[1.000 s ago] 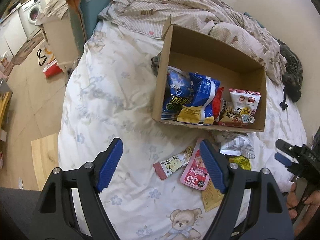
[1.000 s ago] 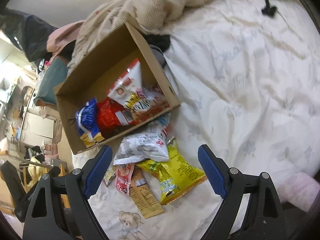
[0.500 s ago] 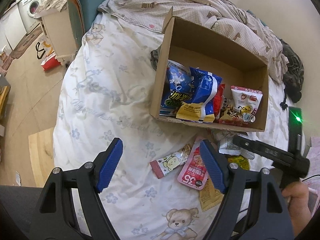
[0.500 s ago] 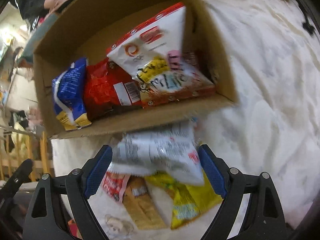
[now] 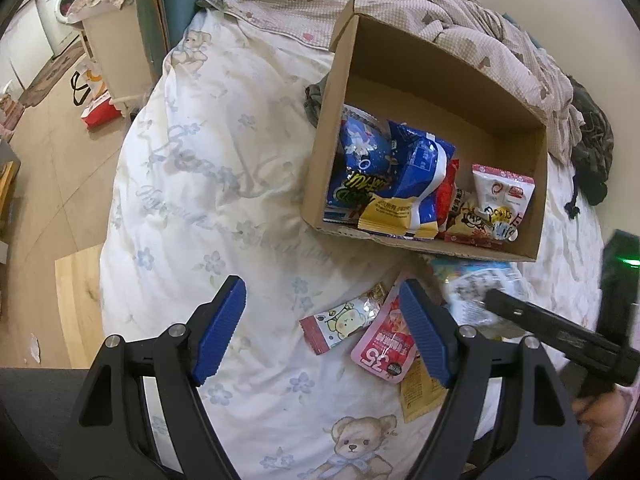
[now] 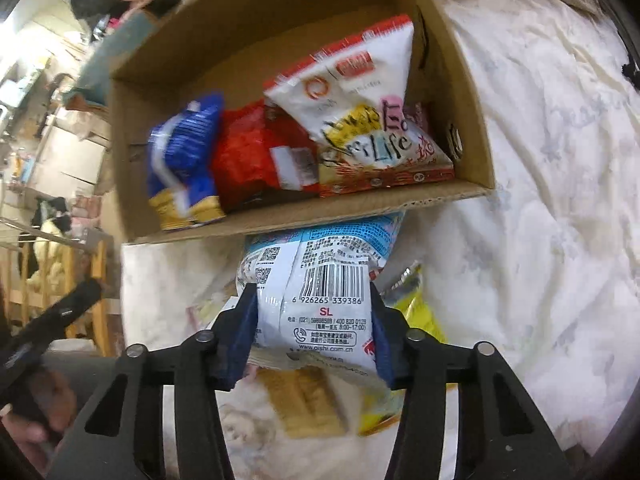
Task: Organize snacks
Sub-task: 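Grasp the white barcode snack bag with the right gripper and lift it, then grasp the bear-print candy bar with the left gripper and lift it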
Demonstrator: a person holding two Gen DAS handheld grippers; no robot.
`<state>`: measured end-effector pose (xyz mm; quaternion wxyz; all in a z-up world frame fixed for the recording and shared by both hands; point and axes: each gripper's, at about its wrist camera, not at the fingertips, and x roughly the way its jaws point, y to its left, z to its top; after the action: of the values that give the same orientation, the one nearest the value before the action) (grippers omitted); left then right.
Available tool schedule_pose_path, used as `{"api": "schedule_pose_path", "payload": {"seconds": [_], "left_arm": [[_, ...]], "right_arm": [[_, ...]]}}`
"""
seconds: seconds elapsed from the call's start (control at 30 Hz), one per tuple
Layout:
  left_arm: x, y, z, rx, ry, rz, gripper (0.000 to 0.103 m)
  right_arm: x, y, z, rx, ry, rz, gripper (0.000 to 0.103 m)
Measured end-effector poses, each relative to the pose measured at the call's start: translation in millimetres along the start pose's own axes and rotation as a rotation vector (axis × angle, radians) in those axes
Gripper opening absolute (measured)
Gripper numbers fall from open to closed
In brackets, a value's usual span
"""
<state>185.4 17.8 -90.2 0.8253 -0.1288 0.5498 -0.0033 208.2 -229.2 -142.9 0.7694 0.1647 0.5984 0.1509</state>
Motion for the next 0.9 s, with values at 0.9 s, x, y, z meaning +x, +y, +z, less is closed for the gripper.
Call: {"api": "schedule_pose_path", "payload": {"seconds": [0.9], "left_arm": [[112, -36, -18, 0.344, 0.333, 0.073, 0.07]], "right_arm": [[-74, -44, -30, 0.155, -0.159, 0.157, 0.047]]}}
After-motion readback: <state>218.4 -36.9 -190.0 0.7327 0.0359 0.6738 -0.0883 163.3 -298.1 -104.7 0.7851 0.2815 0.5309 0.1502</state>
